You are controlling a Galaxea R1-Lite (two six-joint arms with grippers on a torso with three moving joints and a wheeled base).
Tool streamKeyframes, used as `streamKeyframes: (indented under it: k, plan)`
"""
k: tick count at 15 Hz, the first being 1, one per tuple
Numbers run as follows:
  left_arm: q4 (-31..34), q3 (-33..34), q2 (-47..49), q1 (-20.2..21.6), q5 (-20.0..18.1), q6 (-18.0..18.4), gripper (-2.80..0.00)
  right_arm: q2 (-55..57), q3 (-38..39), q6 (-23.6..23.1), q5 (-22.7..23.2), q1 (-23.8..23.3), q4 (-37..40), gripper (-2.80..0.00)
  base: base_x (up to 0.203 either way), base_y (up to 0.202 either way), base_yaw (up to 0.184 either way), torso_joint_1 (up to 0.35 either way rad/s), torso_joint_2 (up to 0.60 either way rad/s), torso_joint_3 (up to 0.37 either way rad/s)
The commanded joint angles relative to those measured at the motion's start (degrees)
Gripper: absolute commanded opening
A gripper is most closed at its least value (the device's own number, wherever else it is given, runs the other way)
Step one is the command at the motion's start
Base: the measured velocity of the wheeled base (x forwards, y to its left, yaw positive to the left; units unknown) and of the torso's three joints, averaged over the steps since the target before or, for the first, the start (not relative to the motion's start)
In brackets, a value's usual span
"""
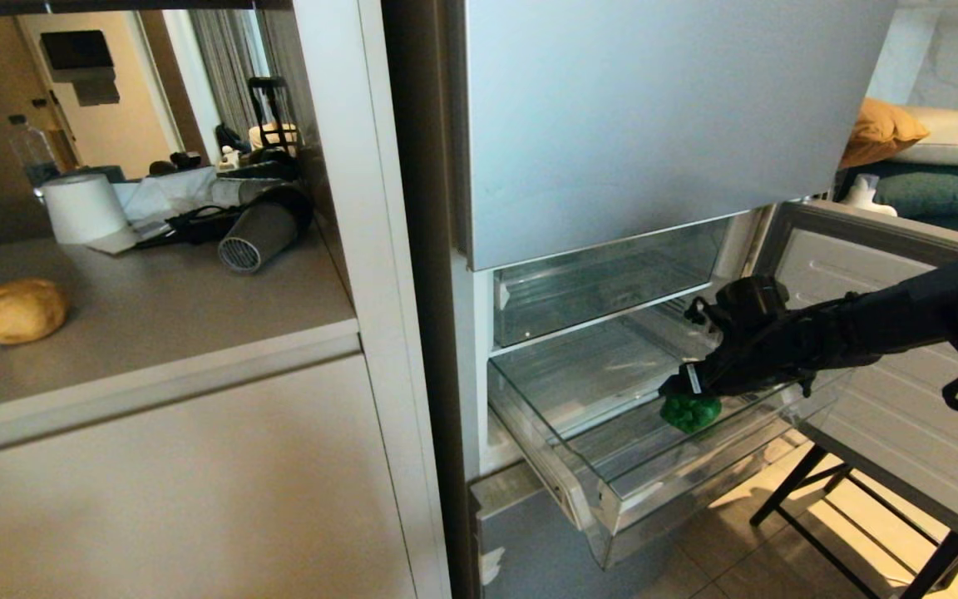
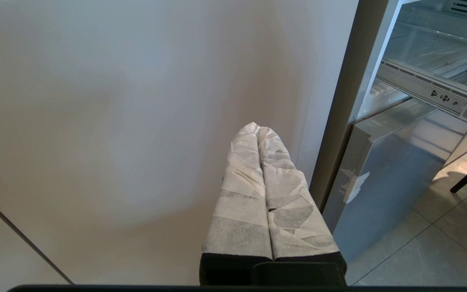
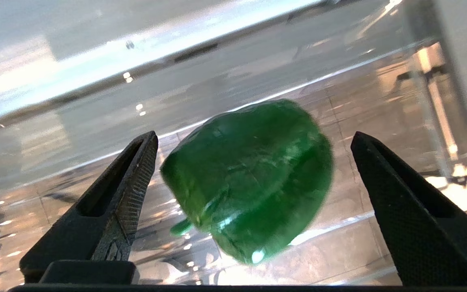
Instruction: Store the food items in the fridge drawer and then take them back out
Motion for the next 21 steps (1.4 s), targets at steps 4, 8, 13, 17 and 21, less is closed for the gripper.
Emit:
streamKeyframes:
  k: [4,8,13,17,21]
  plan:
    - [-0.02,0.18,0.0,0.02,0.01,-0.01,-2.8,-6.7,1.36,0.38,-0.1,1.49,-0.97,0.0,0.0,0.0,0.0,0.0,0.0,0.0]
    - [-0.02,0.18,0.0,0.02,0.01,-0.01,-2.8,-15.27,8.35,0.71,-0.15,4.03,-1.7,0.0,0.0,0.0,0.0,0.0,0.0,0.0]
    - [-0.02,0.18,0.0,0.02,0.01,-0.01,-2.8,-30.11,20.36,0.72,-0.34,7.14,-1.74,-2.8,0.0,0.0,0.0,0.0,0.0,0.0]
    - [-0.02,0.18,0.0,0.02,0.01,-0.01,-2.8,-47.43,34.1,0.89,-0.33,8.01,-1.74,-2.8,0.0,0.0,0.0,0.0,0.0,0.0]
    - [-0.02,0.18,0.0,0.02,0.01,-0.01,-2.8,-67.22,47.26,1.34,-0.32,8.07,-1.63,-2.8,0.0,0.0,0.0,0.0,0.0,0.0]
